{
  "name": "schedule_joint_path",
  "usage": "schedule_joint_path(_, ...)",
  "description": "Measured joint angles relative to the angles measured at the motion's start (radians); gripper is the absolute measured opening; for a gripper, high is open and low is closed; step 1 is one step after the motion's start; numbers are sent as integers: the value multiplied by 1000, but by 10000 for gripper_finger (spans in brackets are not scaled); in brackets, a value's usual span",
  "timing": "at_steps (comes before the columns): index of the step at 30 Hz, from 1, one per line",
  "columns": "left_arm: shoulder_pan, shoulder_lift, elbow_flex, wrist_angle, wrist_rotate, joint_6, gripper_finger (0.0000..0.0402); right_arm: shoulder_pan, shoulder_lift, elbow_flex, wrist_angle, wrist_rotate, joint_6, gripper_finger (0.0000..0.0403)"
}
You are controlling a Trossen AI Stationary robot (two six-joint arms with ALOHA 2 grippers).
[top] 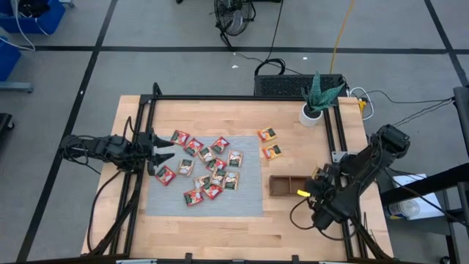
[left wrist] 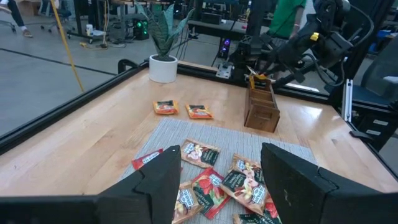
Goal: Pick & Place Tea
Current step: Put the yellow tea bag into the right section of the wooden organizer
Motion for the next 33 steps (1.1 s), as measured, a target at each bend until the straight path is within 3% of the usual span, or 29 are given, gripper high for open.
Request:
schedule_joint_path(14, 0, 0, 0, 0, 0, 0, 223, 5, 0, 0, 11, -25, 13, 29)
schedule_joint_path(22, 0, 0, 0, 0, 0, 0, 223, 5, 0, -10, -21, -28, 55, 69)
schedule_joint_path(28, 0, 0, 0, 0, 0, 0, 223, 5, 0, -79, 8, -106, 60, 101)
schedule_joint_path(33, 0, 0, 0, 0, 0, 0, 223, 3, -1, -69, -8, -85, 59, 113)
